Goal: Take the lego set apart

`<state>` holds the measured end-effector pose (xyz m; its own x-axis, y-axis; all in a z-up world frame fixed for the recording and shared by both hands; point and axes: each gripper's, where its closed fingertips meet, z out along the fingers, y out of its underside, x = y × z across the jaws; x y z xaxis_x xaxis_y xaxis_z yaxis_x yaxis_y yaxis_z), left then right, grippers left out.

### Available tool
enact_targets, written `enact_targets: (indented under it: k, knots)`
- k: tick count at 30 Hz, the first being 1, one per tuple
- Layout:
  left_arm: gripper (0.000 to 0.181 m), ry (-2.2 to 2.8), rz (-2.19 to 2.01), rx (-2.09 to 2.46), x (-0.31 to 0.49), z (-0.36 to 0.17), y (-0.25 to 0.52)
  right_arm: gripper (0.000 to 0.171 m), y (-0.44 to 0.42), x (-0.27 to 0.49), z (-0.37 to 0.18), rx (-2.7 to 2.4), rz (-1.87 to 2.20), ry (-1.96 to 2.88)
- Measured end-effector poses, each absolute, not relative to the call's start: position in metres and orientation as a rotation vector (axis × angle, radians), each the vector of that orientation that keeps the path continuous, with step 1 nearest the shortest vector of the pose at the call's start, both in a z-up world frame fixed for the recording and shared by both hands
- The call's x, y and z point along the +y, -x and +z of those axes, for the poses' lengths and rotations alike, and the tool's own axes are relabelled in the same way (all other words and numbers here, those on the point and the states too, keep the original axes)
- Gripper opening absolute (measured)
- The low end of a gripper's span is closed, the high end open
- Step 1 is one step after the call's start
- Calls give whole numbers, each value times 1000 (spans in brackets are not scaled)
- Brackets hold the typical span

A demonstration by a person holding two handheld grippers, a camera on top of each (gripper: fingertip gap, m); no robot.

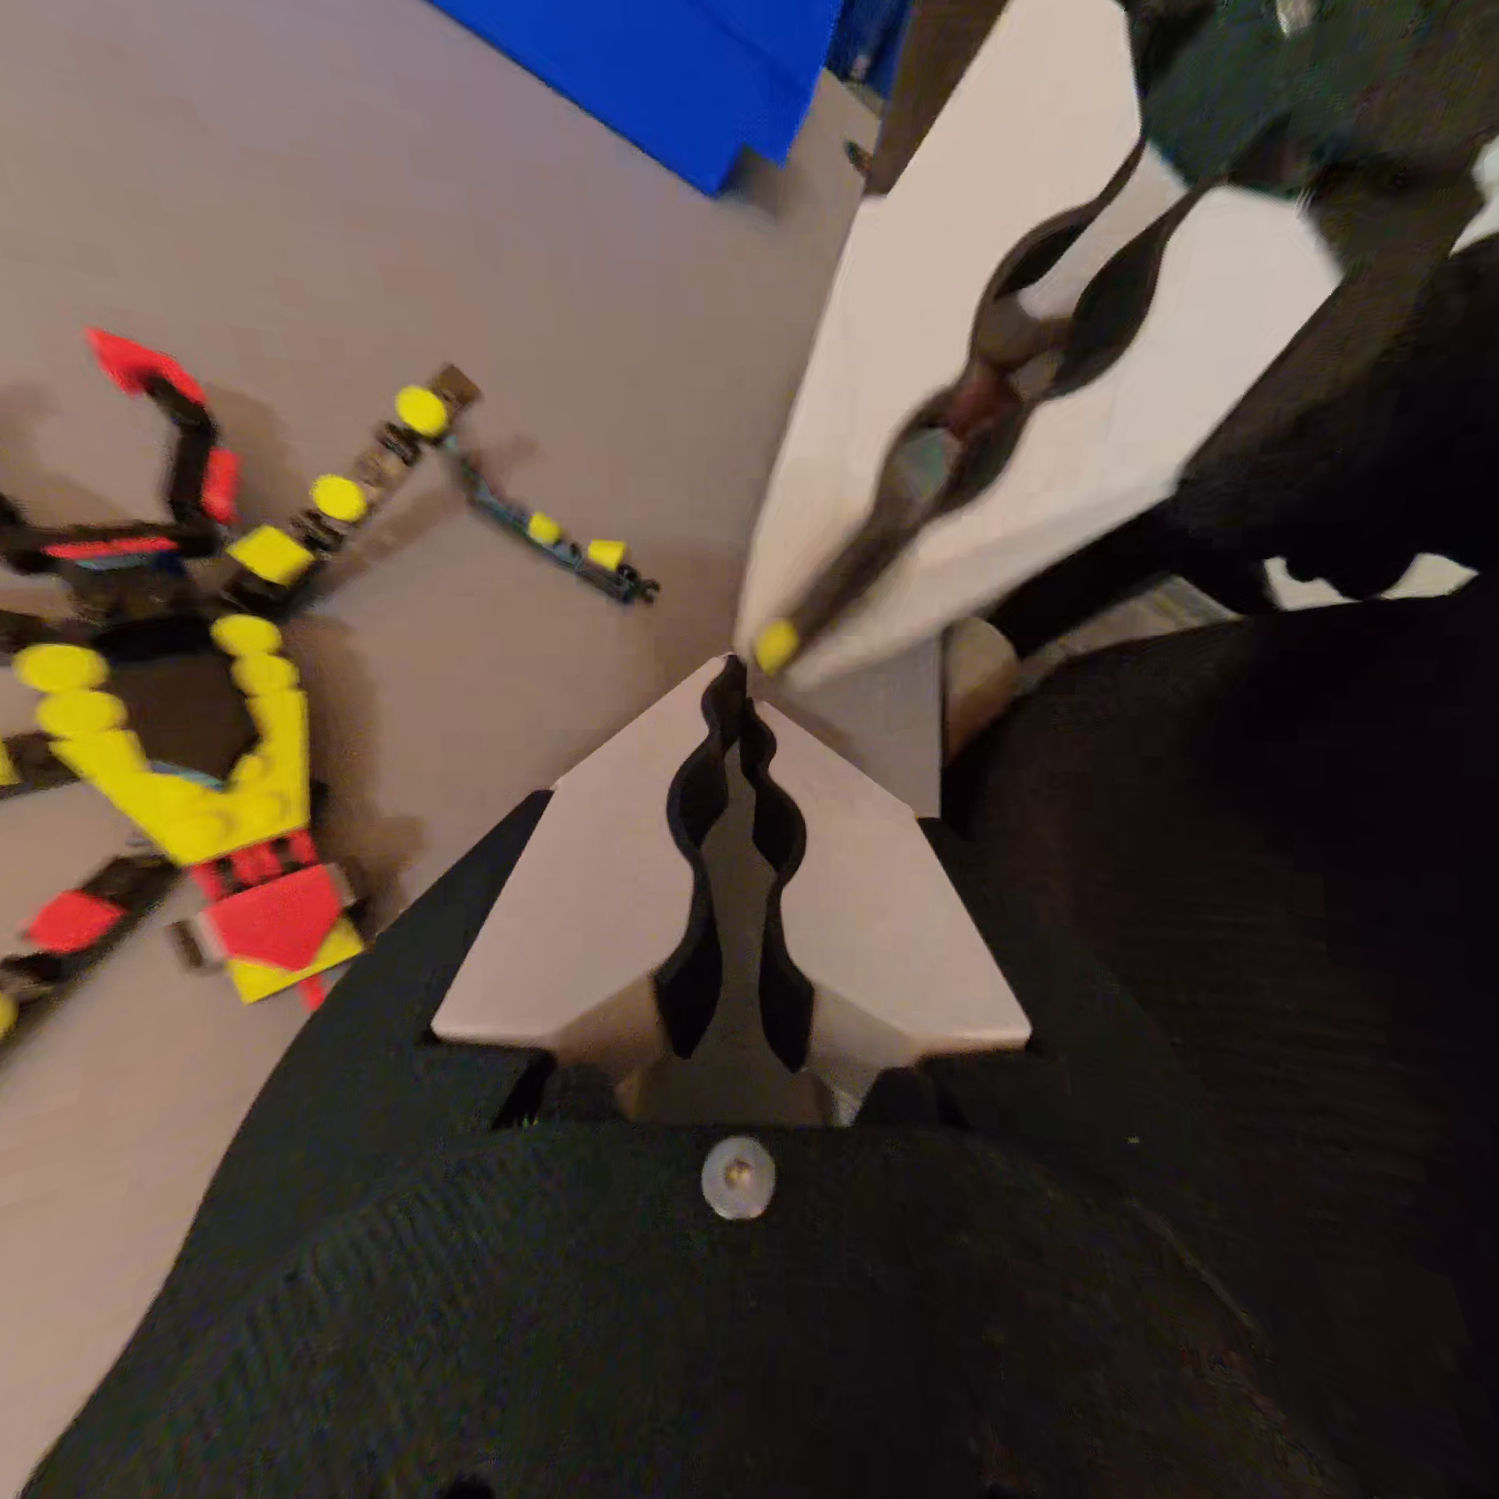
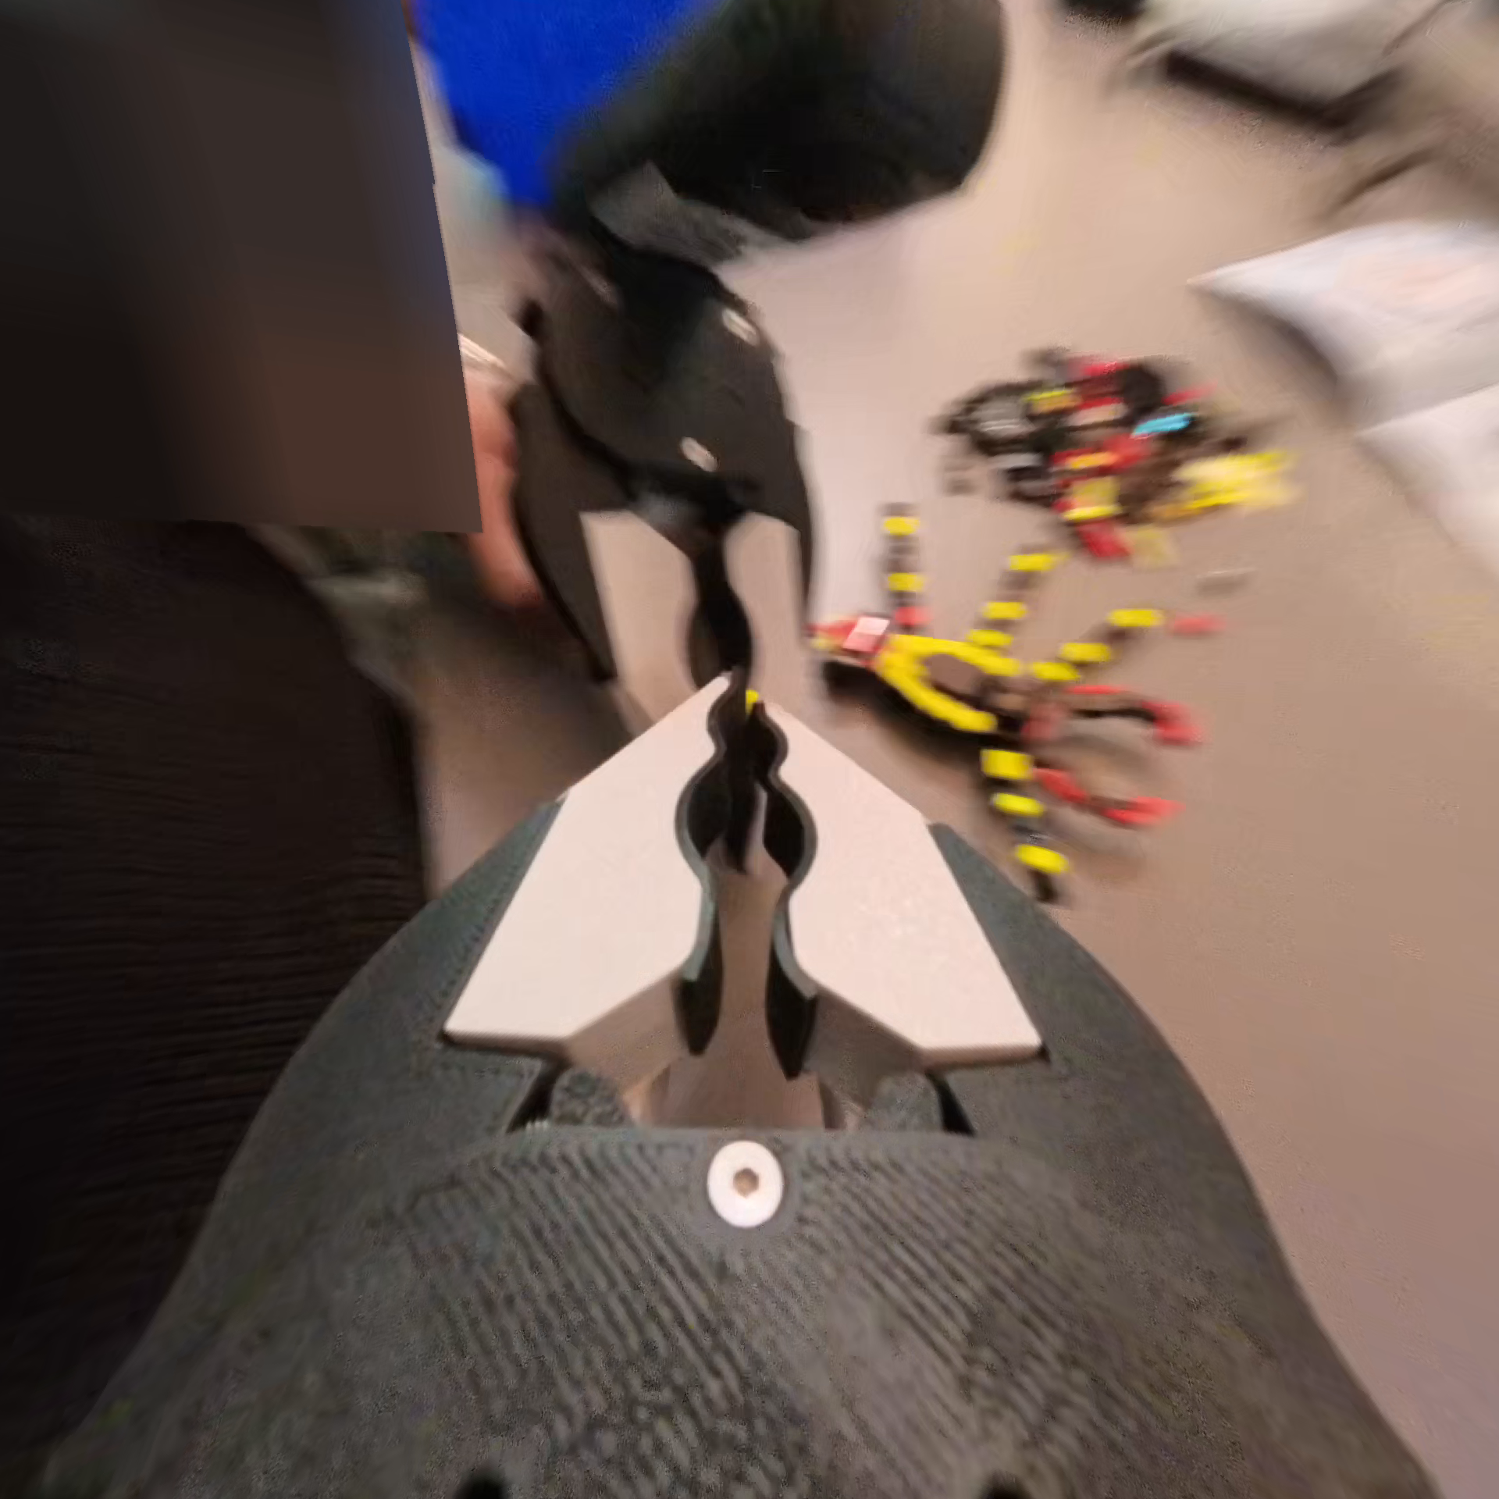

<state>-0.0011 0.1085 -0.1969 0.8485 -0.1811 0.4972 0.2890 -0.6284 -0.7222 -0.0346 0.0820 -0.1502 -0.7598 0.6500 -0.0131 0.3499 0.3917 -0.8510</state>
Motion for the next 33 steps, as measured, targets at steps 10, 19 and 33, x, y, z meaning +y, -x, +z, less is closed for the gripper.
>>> enact_targets:
  k: [10,19,33]
  knots:
    - [0,2216,-499,-92,100,-200,30,2,49,151,-135,-2145,1343,1090]
    - [0,2145,-626,-145,99,-195,31,2,51,230,-115,-1911,1203,1133]
    - [0,2105,-617,-151,100,-190,36,2,87,164,-137,-2087,1337,962]
